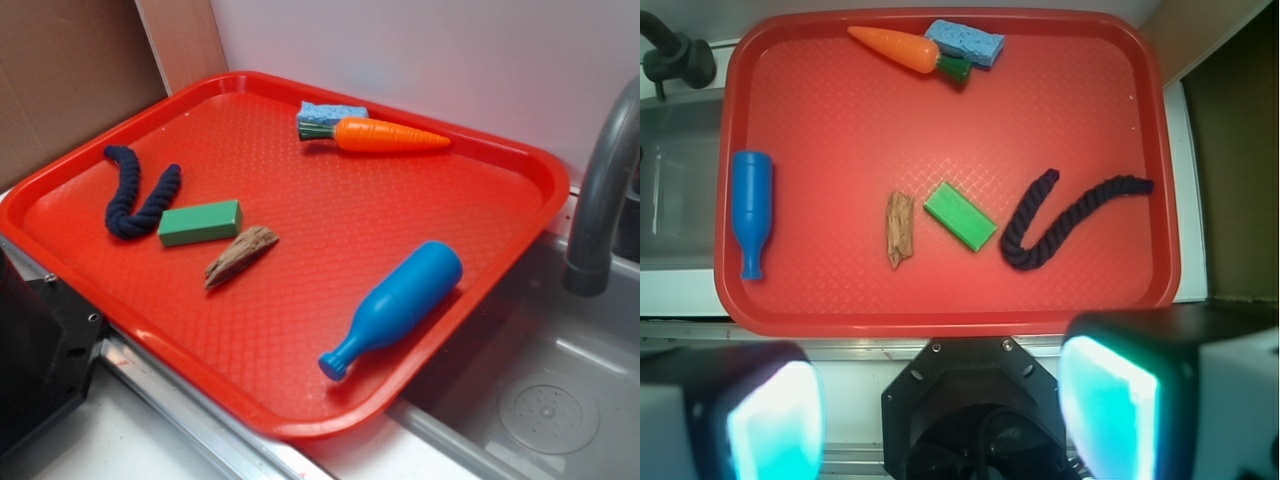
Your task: Grab the blue bottle.
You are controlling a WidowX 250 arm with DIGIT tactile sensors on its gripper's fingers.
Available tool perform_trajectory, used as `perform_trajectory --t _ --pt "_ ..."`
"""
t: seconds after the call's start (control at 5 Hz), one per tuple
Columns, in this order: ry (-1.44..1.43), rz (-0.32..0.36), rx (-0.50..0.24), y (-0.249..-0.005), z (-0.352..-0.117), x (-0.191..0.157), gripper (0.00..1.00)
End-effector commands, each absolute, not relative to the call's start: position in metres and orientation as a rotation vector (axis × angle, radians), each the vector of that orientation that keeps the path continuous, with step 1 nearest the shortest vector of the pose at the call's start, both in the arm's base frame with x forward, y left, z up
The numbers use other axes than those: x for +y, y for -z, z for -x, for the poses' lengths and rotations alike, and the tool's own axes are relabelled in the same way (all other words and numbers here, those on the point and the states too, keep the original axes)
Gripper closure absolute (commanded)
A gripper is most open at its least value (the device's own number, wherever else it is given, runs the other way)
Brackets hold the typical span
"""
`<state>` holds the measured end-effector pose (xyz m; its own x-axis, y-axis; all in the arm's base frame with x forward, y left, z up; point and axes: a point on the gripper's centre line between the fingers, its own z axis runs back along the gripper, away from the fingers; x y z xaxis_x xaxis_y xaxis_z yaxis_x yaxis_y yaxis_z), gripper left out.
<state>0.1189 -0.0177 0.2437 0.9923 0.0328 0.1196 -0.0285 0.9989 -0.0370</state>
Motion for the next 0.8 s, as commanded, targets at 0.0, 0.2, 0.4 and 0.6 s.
perform_trajectory --t 0.0,0.2,0.4,0.6 --pt "-0.031 0.035 -0.120 -0.244 -0.119 -0.018 0.00" --pt "-0.047 0.019 -0.089 -0.194 -0.145 -0.015 0.00" --pt "-0.085 0.074 -0.148 -0.165 -0.164 -0.041 0.00" --pt "-0.064 0.170 -0.170 -0.133 -0.189 -0.084 0.00"
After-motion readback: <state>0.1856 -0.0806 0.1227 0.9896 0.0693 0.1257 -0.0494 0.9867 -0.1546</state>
